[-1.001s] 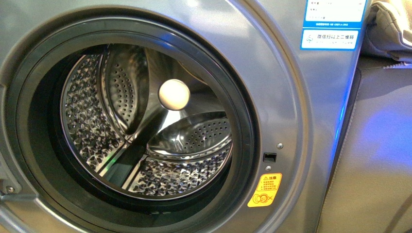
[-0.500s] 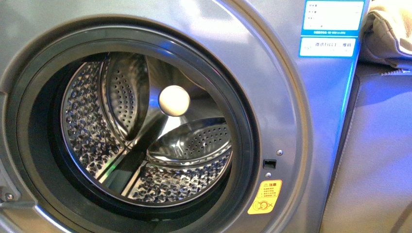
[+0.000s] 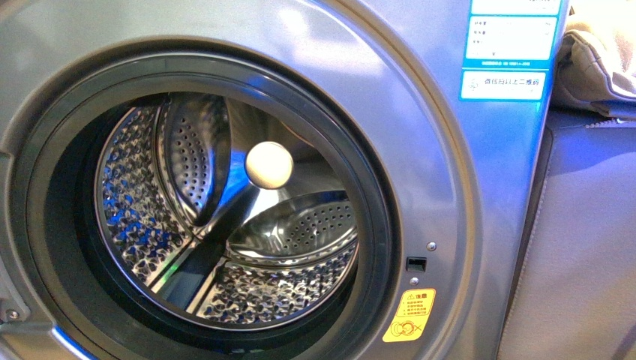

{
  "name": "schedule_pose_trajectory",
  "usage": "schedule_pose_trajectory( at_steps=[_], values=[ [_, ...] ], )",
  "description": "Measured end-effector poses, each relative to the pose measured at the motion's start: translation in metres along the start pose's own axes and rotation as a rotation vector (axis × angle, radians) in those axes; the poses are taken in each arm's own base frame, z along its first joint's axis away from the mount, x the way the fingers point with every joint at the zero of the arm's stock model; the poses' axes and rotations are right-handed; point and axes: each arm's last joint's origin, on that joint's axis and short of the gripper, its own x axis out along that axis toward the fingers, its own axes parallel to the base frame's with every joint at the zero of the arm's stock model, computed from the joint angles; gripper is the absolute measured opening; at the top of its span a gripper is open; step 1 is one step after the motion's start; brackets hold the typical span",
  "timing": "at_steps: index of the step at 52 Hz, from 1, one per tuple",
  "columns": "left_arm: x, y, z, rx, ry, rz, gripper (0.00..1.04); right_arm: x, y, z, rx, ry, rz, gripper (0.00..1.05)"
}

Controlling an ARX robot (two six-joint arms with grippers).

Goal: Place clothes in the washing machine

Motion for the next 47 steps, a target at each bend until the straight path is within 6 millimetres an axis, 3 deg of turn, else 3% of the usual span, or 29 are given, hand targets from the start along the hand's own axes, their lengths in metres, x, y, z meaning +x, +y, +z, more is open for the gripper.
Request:
schedule_pose_trajectory(
  at_steps=[13, 24, 28, 37, 47],
  values=[
    [0.000, 0.000, 0.000, 0.000, 0.000, 0.000, 0.98, -0.005, 0.001, 0.080, -0.092, -0.169, 0.006, 0.04],
    [0.000, 0.000, 0.000, 0.000, 0.000, 0.000, 0.98, -0.008, 0.017, 0.155, -0.178, -0.318, 0.038, 0.04],
    [0.000, 0.000, 0.000, 0.000, 0.000, 0.000, 0.98, -0.008, 0.032, 0.190, -0.204, -0.386, 0.059, 0.04],
    [0.000, 0.000, 0.000, 0.000, 0.000, 0.000, 0.98, -0.010, 0.064, 0.243, -0.220, -0.494, 0.109, 0.04],
    [0.000, 0.000, 0.000, 0.000, 0.000, 0.000, 0.98, -0.012, 0.121, 0.295, -0.196, -0.583, 0.210, 0.04]
  ],
)
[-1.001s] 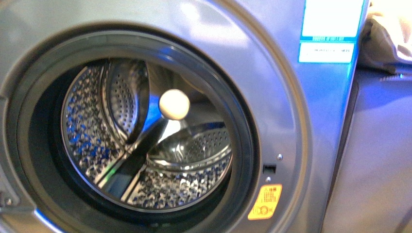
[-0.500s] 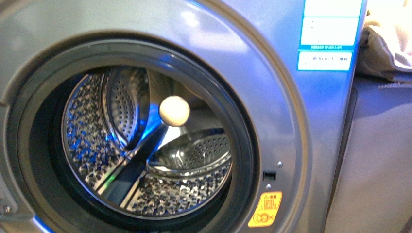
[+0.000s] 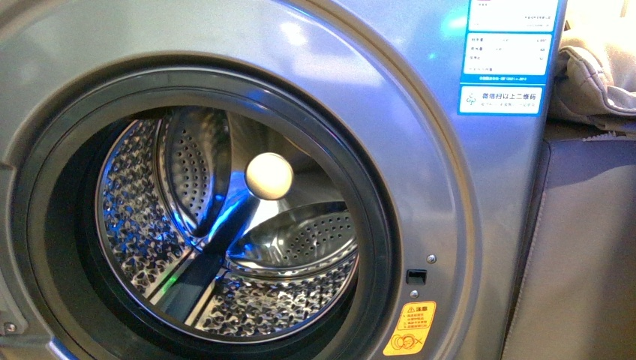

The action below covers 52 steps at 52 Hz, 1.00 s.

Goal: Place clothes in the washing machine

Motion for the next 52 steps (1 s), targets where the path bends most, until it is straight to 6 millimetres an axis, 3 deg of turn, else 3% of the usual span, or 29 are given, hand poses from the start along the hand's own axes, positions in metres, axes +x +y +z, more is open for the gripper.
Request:
schedule_pose_trajectory(
  at_steps=[10, 20, 36, 52],
  values=[
    [0.000, 0.000, 0.000, 0.000, 0.000, 0.000, 0.98, 0.042, 0.058, 0.043, 0.048, -0.070, 0.111, 0.04],
    [0.000, 0.000, 0.000, 0.000, 0.000, 0.000, 0.98, 0.075, 0.102, 0.069, 0.084, -0.096, 0.209, 0.04],
    [0.000, 0.000, 0.000, 0.000, 0.000, 0.000, 0.98, 0.102, 0.136, 0.070, 0.166, -0.059, 0.305, 0.04],
    [0.000, 0.000, 0.000, 0.000, 0.000, 0.000, 0.98, 0.106, 0.150, 0.069, 0.240, -0.043, 0.375, 0.04]
  ],
)
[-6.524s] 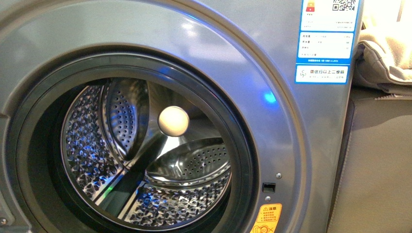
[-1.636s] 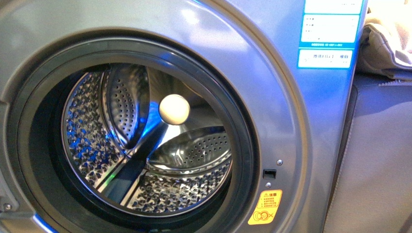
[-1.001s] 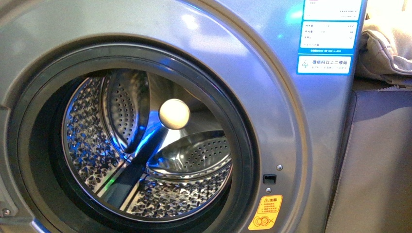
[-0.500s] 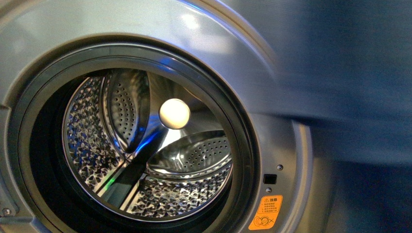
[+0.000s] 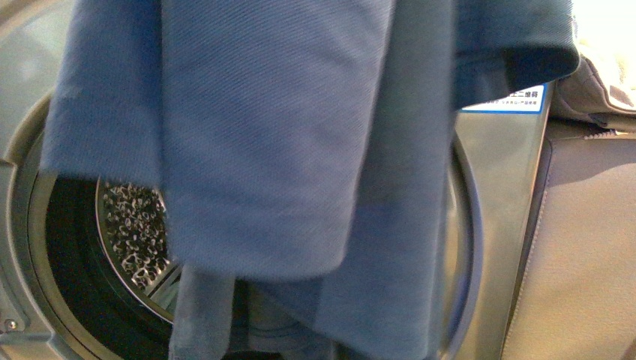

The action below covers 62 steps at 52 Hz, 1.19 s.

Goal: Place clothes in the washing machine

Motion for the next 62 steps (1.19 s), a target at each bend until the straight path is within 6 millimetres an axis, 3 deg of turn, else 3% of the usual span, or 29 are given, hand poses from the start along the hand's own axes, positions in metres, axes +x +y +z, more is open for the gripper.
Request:
schedule_pose_trajectory(
  at_steps=[17, 62],
  values=[
    [0.000, 0.000, 0.000, 0.000, 0.000, 0.000, 0.98, -0.006, 0.003, -0.014, 0.054, 0.015, 0.060, 0.04],
    [0.000, 0.000, 0.000, 0.000, 0.000, 0.000, 0.98, -0.006, 0.003, -0.014, 0.058, 0.014, 0.060, 0.04]
  ],
)
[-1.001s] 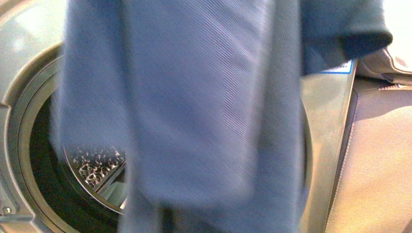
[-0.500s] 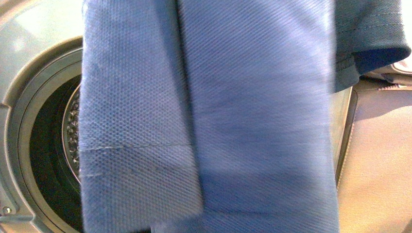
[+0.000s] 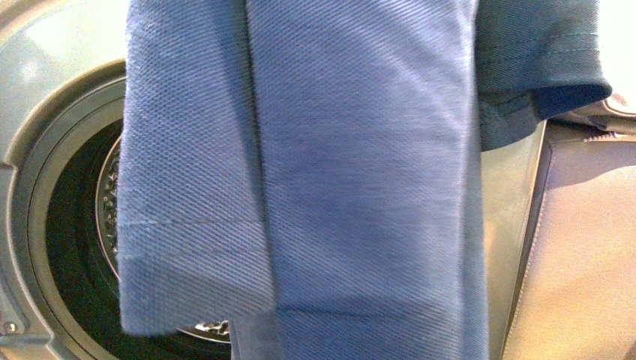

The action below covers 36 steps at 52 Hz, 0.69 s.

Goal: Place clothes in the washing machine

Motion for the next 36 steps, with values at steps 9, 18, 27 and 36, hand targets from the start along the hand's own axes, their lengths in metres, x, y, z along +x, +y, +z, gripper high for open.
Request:
schedule_pose_trajectory(
  at_steps=[9, 18, 27, 36],
  values=[
    [0.006, 0.006, -0.001, -0.116, 0.085, -0.208, 0.98, 0.000, 0.000, 0.000, 0.000, 0.000, 0.000, 0.04],
    [0.014, 0.011, 0.023, -0.146, 0.050, -0.257, 0.98, 0.000, 0.000, 0.000, 0.000, 0.000, -0.001, 0.04],
    [0.032, 0.012, 0.051, -0.136, -0.006, -0.374, 0.98, 0.000, 0.000, 0.000, 0.000, 0.000, 0.000, 0.04],
    [0.059, 0.016, 0.080, -0.110, -0.095, -0.476, 0.98, 0.000, 0.000, 0.000, 0.000, 0.000, 0.000, 0.04]
  ],
)
